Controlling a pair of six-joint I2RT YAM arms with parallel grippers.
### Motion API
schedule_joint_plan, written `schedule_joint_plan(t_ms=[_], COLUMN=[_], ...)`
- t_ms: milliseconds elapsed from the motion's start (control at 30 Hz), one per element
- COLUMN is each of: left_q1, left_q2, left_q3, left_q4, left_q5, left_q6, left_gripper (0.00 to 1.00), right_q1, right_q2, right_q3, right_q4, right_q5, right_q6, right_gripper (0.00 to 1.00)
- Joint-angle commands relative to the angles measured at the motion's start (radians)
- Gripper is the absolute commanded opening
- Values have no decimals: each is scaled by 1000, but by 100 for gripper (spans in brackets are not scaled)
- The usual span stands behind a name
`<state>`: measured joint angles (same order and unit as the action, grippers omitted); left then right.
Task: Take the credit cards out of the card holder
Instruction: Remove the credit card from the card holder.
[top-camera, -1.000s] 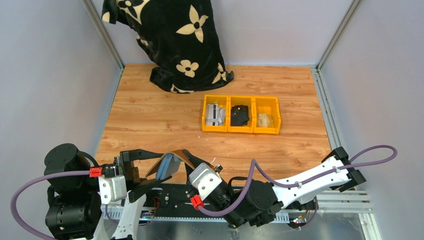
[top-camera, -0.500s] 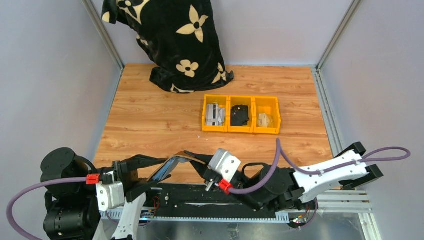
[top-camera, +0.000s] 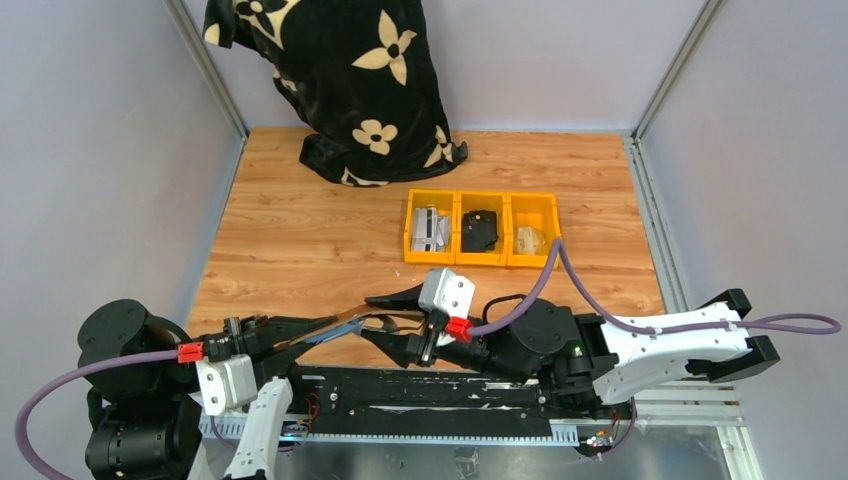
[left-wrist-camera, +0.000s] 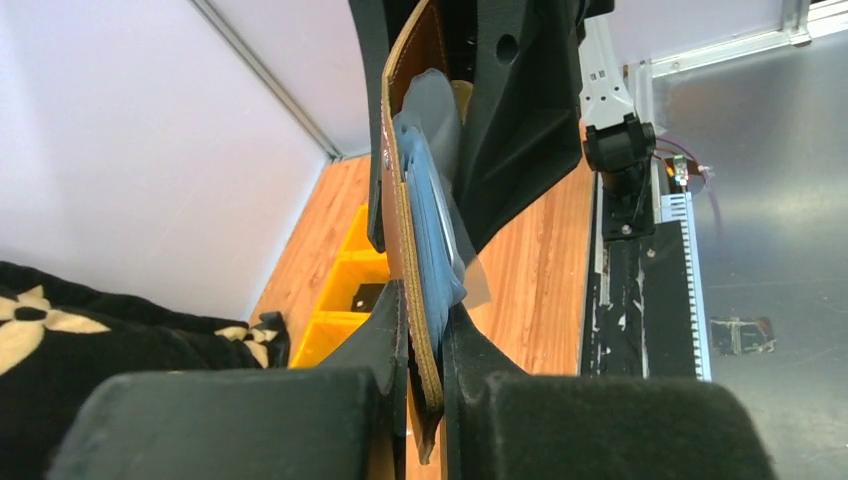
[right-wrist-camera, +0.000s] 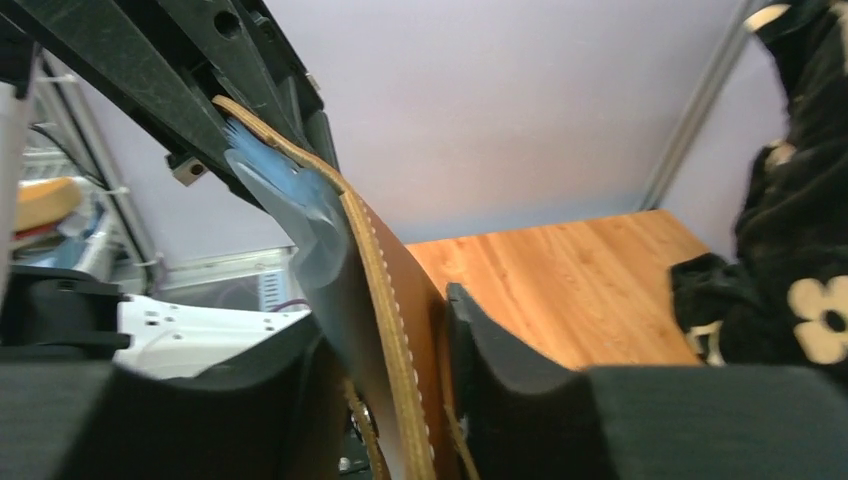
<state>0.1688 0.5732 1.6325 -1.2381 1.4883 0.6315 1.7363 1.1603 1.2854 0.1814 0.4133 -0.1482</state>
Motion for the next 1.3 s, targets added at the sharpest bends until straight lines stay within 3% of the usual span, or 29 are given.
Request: schedule_joint_plan(t_ms=[0, 200, 267, 467, 567, 633, 733, 800, 900, 967, 1033, 1267], left_q1=[5, 5, 5, 5, 5, 5, 4, 4, 4, 3, 3, -34], left_q2=[-4, 5, 9, 8, 6, 3, -3, -7, -6, -1, 4, 12], left_q3=[-2, -23, -21, -18, -12, -13, -15, -13, -14, -13, -12, -13], left_q4=[-3, -3, -1, -1, -1, 0, 0, 1, -2, -1, 0, -3], left_q5=[75, 72, 68, 80, 80, 82, 82, 82, 83, 84, 84, 84], left_q6=[-5, -2, -5, -25, -37, -54, -76, -88, -100, -116, -136, -157], left_gripper=[0, 0, 0, 0, 0, 0, 0, 0, 2, 22, 31, 31], right_q1=[-51, -57, -56, -57, -58, -60, -82, -89, -103, -114, -132, -159], right_q2=[-37, -53, -25, -19, 36, 62, 74, 66, 38, 10, -23, -38], right_q3=[-33, 20, 82, 155, 221, 243, 258, 253, 236, 213, 184, 169], right_q4=[-3, -82, -173, -279, -331, -334, -340, -343, -342, -342, -335, -350], right_q5=[-180, -381, -456, -418, -361, -372, -388, -386, -385, -425, -492, -640], right_q6=[102, 53, 22, -39, -69, -76, -60, -54, -49, -58, -59, -33], right_gripper=[51, 72, 74, 74, 67, 54, 18, 1, 0, 0, 0, 0])
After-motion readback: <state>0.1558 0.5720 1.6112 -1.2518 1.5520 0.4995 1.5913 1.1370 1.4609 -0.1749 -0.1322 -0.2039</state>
